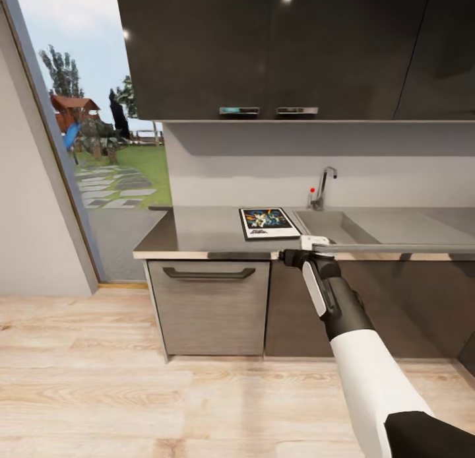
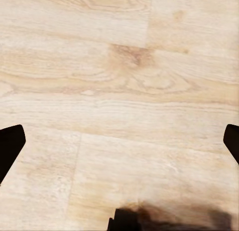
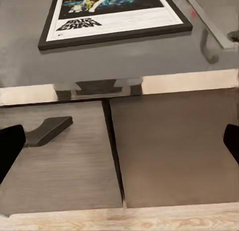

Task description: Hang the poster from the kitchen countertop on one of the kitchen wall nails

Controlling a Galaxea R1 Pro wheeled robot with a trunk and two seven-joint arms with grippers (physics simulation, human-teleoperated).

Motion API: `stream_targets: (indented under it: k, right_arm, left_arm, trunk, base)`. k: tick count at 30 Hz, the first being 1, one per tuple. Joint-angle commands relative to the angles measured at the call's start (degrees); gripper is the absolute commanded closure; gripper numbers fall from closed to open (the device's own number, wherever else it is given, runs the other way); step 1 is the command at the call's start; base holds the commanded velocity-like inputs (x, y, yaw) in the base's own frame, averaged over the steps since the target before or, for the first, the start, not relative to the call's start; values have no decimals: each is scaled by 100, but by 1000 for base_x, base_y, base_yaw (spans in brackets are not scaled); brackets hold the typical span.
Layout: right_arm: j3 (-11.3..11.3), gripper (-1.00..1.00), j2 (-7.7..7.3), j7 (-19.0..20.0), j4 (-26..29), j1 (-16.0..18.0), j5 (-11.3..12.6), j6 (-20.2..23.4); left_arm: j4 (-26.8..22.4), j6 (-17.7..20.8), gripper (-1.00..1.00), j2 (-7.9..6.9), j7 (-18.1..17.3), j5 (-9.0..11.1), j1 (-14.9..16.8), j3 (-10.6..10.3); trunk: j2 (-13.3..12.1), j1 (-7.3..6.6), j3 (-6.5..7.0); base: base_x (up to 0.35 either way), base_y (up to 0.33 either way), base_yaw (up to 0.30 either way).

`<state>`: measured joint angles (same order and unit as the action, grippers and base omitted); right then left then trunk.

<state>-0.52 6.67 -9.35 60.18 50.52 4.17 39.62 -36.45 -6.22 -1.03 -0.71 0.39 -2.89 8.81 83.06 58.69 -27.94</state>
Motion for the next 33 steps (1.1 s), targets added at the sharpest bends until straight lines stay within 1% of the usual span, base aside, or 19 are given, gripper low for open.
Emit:
stream_targets:
  k: [1,33]
  right_arm:
    - [-7,-100,1,-41,32,-10,52,20]
    - [-10,-100,1,-41,50,-28,71,19]
  left_arm:
    - [-5,-9,-100,0,-8,4,-1,6]
    - [-3,-11,-100,-2,-8,5,-1,6]
  trunk:
    - [2,4,-5]
    - [2,4,-5]
  base:
    - [323,0,0]
    - [333,0,0]
